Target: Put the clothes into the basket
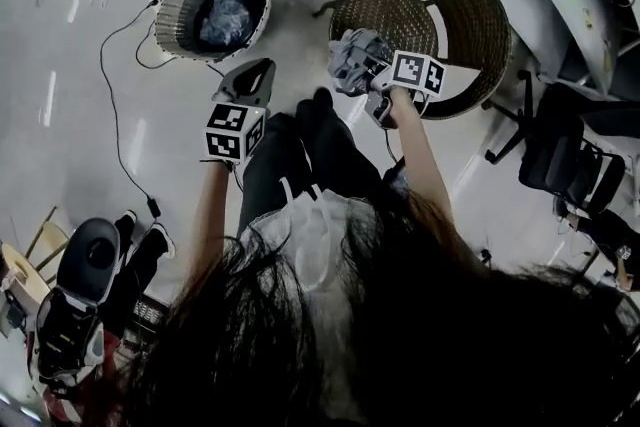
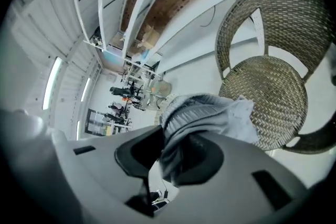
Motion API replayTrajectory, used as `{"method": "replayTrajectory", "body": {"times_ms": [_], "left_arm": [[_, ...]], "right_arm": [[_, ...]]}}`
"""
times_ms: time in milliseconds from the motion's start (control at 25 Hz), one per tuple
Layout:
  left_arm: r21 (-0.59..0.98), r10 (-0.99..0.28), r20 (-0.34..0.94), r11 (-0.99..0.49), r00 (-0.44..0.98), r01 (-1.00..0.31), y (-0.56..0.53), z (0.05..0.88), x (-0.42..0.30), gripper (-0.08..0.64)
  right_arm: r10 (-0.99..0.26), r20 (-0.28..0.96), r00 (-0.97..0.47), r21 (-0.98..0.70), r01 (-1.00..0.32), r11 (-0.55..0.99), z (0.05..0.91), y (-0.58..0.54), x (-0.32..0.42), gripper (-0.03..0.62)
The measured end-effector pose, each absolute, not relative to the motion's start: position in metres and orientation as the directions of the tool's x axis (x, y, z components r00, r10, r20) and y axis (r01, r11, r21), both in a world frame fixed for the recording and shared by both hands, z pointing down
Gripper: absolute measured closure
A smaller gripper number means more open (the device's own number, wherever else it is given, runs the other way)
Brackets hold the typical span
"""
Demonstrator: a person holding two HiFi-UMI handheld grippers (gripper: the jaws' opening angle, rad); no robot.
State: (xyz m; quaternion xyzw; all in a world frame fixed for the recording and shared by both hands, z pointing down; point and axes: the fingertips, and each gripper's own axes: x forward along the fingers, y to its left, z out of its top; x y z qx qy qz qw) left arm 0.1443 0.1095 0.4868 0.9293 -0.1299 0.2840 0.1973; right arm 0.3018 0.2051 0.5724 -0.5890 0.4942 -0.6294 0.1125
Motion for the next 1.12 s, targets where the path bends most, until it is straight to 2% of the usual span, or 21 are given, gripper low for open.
{"method": "replayTrajectory", "body": {"times_ms": [640, 1120], "left_arm": [[0.287, -0.399, 0.509, -0.756, 0.763, -0.588, 0.028, 0.439, -0.040, 0.535], [0.273, -0.513, 0.468, -0.691, 0.720, -0.669, 0.000, 0.419, -0.122, 0.535]], "right_arm": [[-0.759, 0.507, -0.408, -0.791, -0.571, -0.221, 0.453, 0.096, 0.164, 0.500], [-0.731, 0.473, -0.492, -0.785, -0.612, -0.096, 0.424, 0.022, 0.086, 0.500]]}}
